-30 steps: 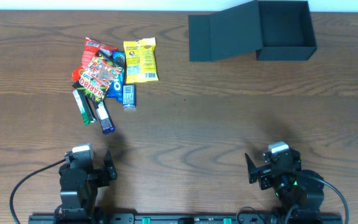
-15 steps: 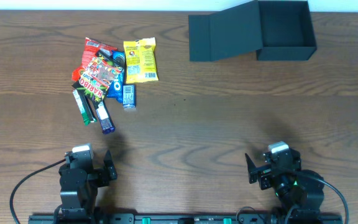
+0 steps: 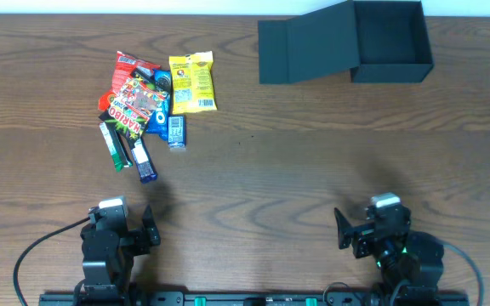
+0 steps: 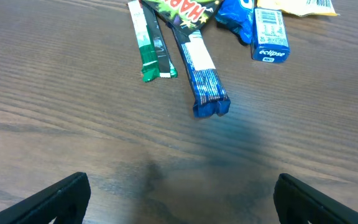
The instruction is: Pack container
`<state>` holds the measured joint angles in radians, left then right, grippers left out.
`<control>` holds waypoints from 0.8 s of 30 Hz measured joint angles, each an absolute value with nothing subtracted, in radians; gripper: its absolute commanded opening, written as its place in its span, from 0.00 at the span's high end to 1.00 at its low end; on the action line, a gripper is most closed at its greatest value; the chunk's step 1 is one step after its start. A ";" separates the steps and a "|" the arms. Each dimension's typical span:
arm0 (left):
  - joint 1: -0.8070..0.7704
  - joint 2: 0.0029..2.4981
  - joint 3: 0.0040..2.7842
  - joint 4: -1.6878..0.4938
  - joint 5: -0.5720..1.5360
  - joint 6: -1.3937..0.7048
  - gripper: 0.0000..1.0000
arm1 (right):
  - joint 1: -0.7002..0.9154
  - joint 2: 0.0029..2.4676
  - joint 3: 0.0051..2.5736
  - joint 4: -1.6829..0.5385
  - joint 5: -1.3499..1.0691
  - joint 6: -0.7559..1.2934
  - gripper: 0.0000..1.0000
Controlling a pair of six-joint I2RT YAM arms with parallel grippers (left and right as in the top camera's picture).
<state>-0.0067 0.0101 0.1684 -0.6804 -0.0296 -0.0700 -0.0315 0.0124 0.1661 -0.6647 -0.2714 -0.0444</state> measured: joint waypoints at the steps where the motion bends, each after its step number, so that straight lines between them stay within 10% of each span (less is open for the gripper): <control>1: -0.007 0.010 0.168 -0.680 -0.030 -0.070 0.05 | -0.031 0.012 0.166 -0.664 -0.273 0.035 0.01; 12: -0.007 0.010 0.168 -0.680 -0.030 -0.070 0.05 | -0.031 0.013 0.165 -0.627 -0.241 0.925 0.01; 24: -0.007 0.010 0.168 -0.680 -0.030 -0.070 0.05 | -0.031 0.384 0.181 -0.142 -0.135 0.953 0.01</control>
